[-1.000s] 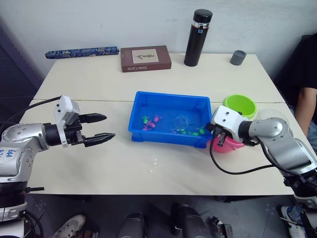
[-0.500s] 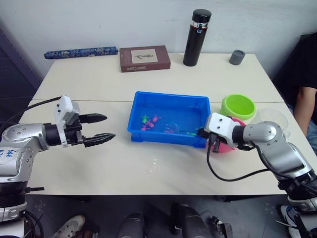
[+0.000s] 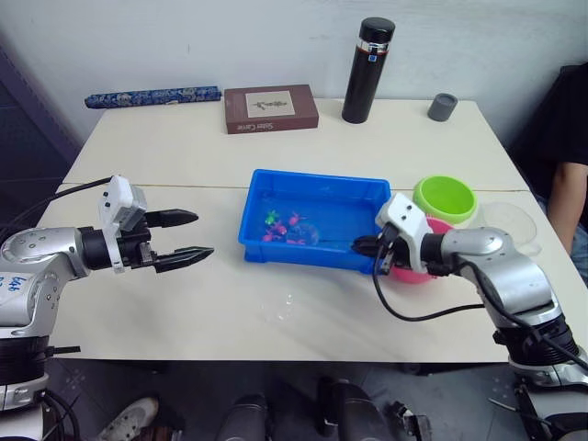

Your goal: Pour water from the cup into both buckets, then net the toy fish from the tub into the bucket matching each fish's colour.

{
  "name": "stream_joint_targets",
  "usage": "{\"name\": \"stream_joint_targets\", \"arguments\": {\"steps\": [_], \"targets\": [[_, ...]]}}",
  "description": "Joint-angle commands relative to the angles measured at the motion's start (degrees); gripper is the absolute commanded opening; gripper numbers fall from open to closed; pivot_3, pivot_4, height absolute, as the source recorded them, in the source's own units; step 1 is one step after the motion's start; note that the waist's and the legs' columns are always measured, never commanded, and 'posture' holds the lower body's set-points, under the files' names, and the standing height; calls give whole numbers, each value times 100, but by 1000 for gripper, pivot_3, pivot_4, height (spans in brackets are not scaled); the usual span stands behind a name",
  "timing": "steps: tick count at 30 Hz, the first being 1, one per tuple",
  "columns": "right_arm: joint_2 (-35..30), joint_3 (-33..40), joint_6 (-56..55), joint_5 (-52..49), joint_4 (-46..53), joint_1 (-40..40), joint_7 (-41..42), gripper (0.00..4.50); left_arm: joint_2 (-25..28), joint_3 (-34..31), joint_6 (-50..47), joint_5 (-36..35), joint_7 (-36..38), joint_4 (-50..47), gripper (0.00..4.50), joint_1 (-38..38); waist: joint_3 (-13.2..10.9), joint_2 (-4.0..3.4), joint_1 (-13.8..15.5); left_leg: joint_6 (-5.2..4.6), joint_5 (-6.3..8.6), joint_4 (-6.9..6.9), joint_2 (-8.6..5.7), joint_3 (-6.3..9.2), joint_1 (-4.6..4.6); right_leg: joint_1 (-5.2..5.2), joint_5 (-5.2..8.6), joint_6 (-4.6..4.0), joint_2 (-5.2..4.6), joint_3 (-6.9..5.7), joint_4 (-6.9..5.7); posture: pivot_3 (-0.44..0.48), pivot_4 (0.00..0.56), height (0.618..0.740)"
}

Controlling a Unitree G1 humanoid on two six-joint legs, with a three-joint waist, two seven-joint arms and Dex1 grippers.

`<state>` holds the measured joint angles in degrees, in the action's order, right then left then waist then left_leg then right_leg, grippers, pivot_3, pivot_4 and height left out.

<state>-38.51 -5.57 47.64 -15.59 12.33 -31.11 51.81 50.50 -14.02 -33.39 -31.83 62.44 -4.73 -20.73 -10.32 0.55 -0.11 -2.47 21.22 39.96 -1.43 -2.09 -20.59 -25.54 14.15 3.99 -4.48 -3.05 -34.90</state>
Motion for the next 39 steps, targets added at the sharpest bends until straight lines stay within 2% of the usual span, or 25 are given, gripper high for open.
{"name": "stream_joint_targets", "arguments": {"steps": [1, 26, 39], "targets": [[-52, 250, 172, -254, 165, -85, -37, 0, 116, -64, 60, -75, 81, -46, 4483, -161, 0, 0, -1, 0, 0, 0, 0, 0, 0, 0, 0, 0, 0, 0, 0, 0, 150, 740], [-162, 479, 64, -509, 266, -16, -422, 0, 47, 190, 326, 107, 266, 282, 4483, -529, 0, 0, 1, 0, 0, 0, 0, 0, 0, 0, 0, 0, 0, 0, 0, 0, 150, 740], [-467, 1061, 275, -966, 835, 374, -462, 0, -211, 441, 488, 138, 225, 396, 4483, -700, 0, 0, 8, 0, 0, 0, 0, -1, -1, 0, 0, 0, -1, 1, 0, 0, 150, 740]]}}
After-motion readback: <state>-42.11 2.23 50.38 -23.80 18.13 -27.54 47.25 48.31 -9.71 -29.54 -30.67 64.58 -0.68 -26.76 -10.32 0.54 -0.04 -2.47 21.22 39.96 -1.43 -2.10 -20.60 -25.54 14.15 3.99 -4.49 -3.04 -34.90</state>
